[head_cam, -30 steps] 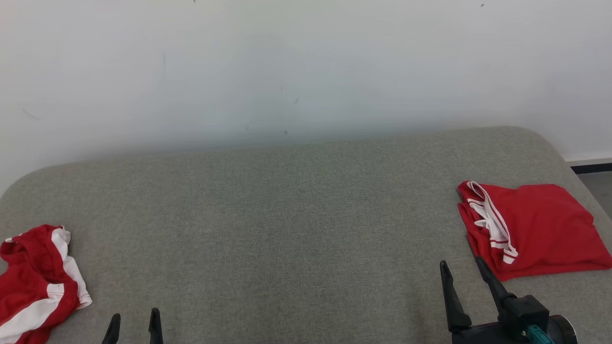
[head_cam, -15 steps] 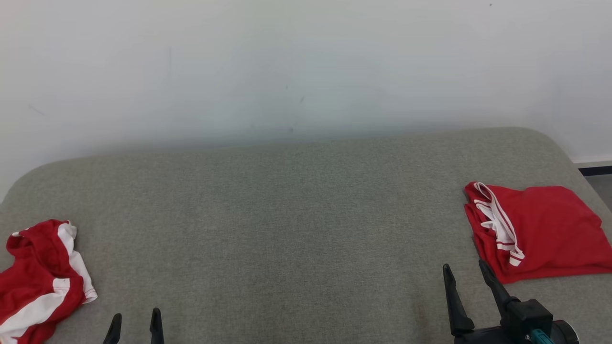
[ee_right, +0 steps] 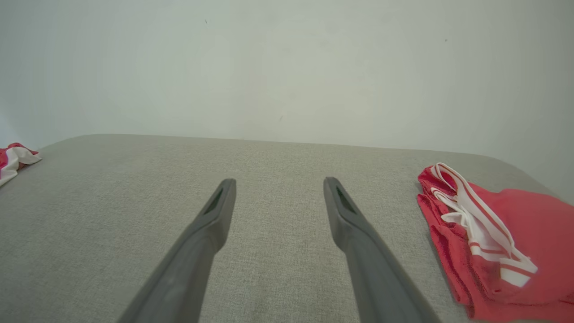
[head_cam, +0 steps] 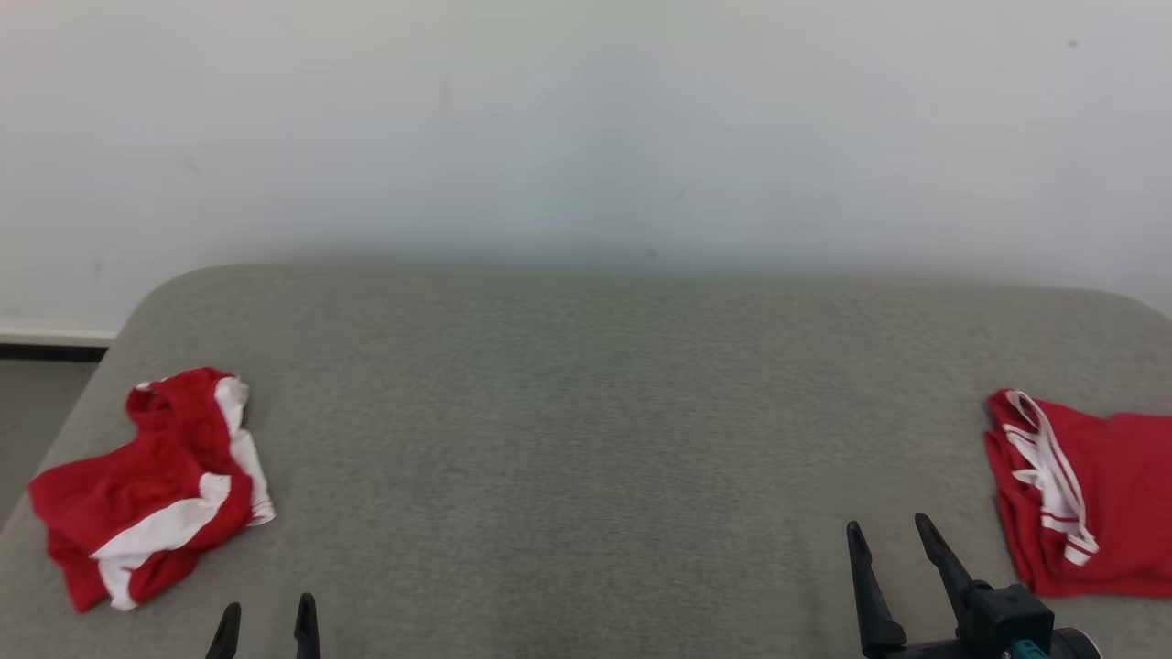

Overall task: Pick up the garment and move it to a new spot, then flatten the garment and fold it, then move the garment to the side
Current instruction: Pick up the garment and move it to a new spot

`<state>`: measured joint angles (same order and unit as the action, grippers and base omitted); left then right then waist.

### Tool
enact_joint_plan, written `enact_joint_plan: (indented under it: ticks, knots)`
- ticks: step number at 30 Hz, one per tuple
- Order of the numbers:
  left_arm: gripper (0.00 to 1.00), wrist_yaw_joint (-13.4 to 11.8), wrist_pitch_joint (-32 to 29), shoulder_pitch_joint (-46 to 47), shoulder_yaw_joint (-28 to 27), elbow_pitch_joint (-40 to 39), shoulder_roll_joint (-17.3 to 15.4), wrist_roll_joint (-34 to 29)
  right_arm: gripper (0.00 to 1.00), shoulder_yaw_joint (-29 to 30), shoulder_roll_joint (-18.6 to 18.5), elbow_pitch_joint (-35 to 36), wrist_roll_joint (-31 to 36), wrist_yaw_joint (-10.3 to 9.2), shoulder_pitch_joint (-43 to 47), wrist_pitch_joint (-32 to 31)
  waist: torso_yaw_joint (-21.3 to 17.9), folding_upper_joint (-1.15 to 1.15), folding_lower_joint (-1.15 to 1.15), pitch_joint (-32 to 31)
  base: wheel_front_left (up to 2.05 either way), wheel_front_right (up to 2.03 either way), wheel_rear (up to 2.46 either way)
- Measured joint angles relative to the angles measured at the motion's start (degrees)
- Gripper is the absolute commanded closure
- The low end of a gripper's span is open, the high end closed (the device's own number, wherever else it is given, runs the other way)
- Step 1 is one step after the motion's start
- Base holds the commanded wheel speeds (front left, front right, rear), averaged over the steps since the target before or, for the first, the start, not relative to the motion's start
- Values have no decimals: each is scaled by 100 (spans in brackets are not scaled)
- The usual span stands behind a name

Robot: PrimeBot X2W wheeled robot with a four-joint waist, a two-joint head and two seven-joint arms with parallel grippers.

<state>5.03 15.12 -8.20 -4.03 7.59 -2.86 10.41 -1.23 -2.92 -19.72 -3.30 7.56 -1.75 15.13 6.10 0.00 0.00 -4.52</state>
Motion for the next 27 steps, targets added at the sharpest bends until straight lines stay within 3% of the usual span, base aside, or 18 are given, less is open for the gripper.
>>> enact_joint_plan:
  ticks: [17,27]
  knots:
    - [0,103,0,-206,-331,-69,-2,-182,0,-219,2,-37,-320,0,83,0,1443,0,0,-96,0,0,0]
    - [0,137,0,-246,-413,-80,-3,-183,0,-298,3,-44,-304,0,82,0,1747,0,0,-134,0,0,0]
